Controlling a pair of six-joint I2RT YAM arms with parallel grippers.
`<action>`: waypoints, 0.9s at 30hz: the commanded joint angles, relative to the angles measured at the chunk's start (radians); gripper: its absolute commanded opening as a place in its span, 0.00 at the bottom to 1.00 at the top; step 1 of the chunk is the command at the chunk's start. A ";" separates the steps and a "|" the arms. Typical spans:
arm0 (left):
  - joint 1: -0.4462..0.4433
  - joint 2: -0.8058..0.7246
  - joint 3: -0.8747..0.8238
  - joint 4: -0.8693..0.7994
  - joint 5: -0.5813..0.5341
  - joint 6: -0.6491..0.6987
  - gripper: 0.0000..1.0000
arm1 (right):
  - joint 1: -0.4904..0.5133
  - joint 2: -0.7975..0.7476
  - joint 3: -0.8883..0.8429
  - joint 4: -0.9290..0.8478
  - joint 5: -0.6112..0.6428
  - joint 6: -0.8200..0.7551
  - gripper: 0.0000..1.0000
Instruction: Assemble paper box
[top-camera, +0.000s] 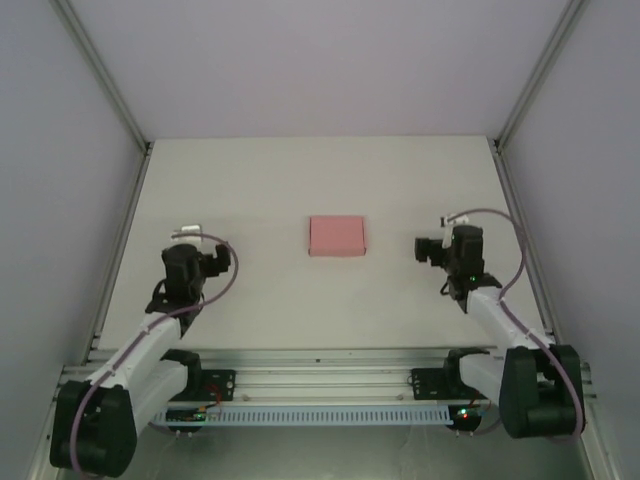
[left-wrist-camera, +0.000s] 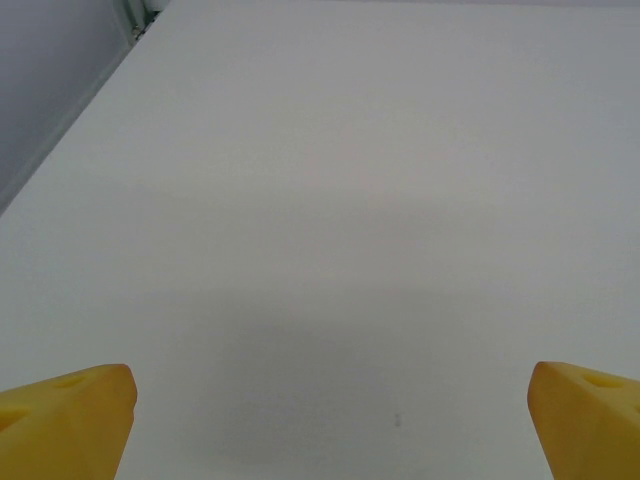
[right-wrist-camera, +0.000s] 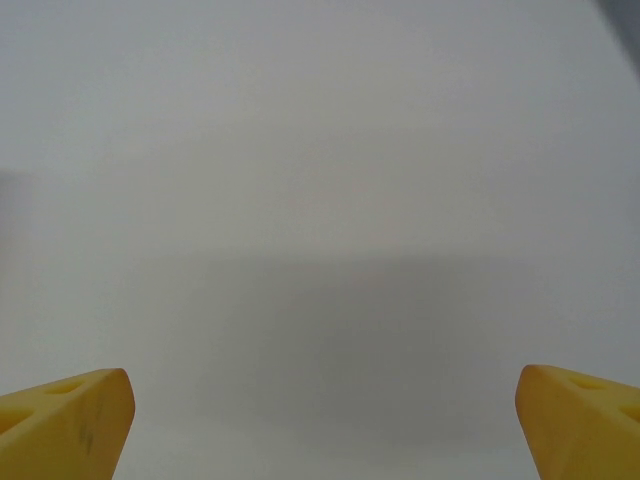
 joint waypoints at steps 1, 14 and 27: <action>0.012 0.029 -0.095 0.388 -0.035 0.101 1.00 | -0.004 0.044 -0.084 0.376 -0.029 0.044 1.00; 0.064 0.377 -0.045 0.640 0.067 0.128 1.00 | -0.115 0.447 -0.146 0.904 -0.171 0.036 1.00; 0.145 0.521 -0.108 0.931 0.102 0.131 1.00 | -0.065 0.458 -0.026 0.685 -0.068 0.018 1.00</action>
